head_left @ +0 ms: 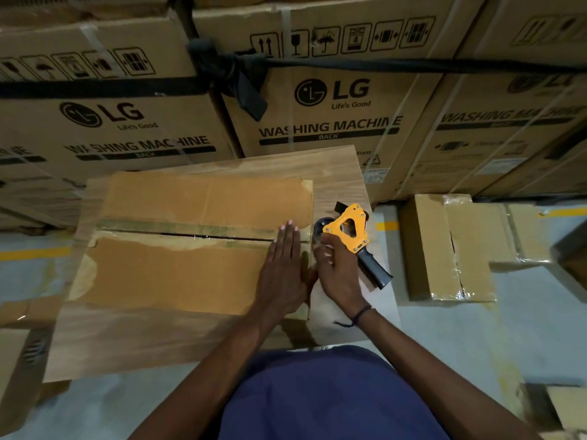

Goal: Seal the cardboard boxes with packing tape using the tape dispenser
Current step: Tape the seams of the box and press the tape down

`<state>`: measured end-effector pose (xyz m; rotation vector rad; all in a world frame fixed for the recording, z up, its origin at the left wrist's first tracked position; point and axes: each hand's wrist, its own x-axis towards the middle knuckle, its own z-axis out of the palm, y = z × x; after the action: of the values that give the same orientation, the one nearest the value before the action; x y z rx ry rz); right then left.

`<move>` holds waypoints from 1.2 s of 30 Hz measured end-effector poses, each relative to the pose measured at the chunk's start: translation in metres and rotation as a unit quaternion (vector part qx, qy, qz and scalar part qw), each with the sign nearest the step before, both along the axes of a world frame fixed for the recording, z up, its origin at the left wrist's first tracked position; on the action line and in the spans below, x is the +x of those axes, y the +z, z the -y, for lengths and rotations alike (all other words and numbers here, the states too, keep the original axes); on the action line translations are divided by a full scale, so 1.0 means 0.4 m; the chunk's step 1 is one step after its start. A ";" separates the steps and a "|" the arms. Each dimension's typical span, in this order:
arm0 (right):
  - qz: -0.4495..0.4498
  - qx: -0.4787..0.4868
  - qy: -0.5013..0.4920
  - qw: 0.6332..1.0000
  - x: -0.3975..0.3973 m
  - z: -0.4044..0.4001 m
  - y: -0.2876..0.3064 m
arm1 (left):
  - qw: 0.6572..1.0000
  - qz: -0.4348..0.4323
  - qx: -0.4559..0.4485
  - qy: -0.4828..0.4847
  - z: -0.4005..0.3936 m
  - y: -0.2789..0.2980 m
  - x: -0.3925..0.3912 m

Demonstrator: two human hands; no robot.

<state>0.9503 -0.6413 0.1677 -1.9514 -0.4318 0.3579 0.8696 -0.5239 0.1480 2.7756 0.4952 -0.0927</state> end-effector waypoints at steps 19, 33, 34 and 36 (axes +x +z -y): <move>-0.070 -0.118 -0.009 0.990 0.010 -0.125 -0.078 | 0.998 0.025 0.010 -0.056 -0.100 -0.003 -0.103; 0.148 -0.424 0.259 0.855 0.263 -0.464 0.016 | 0.985 0.029 0.037 0.163 -0.392 -0.032 -0.420; 0.147 -0.426 0.252 0.856 0.261 -0.472 0.018 | 0.986 0.032 0.037 0.162 -0.399 -0.033 -0.423; 0.152 -0.415 0.232 0.867 0.245 -0.469 0.026 | 0.987 0.042 0.036 0.151 -0.417 -0.034 -0.421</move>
<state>1.0484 -0.4539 0.1779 -2.7520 -1.1062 0.6152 0.7014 -0.3570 0.1344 2.7219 0.9041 0.1146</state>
